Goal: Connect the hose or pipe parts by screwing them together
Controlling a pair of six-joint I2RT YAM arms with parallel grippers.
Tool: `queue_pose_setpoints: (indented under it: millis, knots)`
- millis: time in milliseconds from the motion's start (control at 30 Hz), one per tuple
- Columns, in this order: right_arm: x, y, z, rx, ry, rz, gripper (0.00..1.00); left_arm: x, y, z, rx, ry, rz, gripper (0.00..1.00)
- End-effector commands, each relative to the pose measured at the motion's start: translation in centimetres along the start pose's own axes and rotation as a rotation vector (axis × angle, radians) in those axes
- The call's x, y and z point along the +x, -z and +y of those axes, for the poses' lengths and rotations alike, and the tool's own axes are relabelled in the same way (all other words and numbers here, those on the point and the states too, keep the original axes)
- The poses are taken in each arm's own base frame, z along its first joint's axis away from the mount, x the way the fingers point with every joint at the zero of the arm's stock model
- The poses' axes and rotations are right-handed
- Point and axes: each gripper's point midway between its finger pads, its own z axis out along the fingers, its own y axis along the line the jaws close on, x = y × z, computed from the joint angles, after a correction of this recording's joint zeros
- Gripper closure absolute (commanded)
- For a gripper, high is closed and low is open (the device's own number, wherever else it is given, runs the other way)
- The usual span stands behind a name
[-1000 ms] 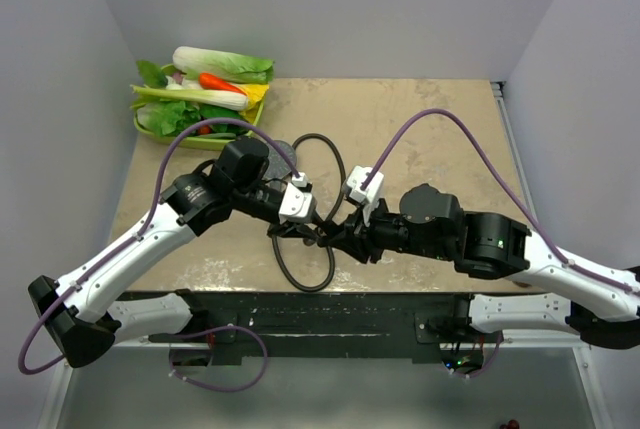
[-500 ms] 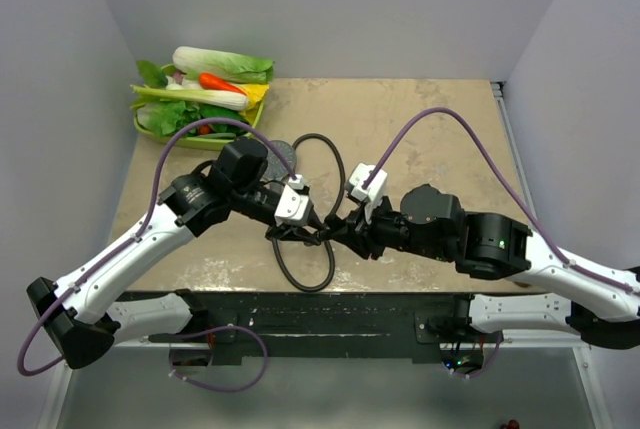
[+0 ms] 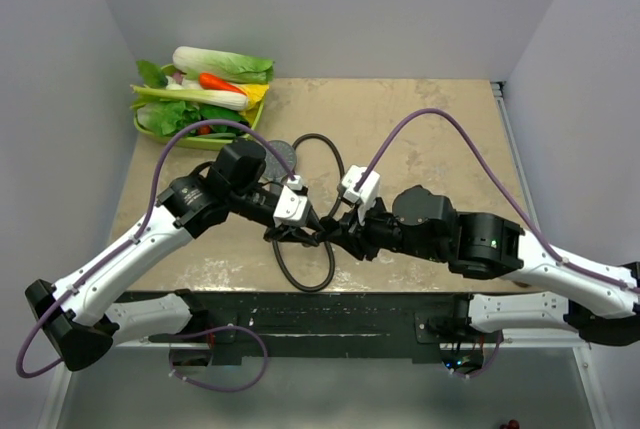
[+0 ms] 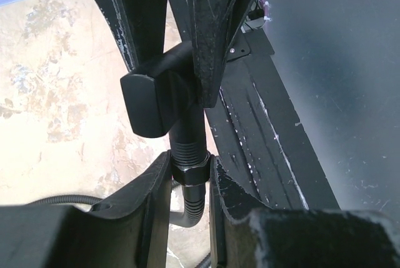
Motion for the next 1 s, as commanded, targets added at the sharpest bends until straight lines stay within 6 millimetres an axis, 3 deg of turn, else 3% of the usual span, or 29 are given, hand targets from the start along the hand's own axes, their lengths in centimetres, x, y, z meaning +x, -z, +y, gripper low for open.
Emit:
queue_pose_setpoints:
  millis: [0,633,967]
  knots:
    - [-3.1,-0.1,0.6,-0.003,-0.007,-0.110,1.00,-1.3,0.2,0.1,-0.009,-0.025,-0.053,1.00]
    - [-0.7,-2.2,1.4,0.009,-0.120,-0.105,1.00,-3.0,0.5,1.3,-0.071,0.013,-0.083,1.00]
    - [0.4,-1.8,2.5,-0.063,-0.293,-0.162,1.00,-4.0,0.7,0.2,-0.014,-0.018,-0.114,1.00]
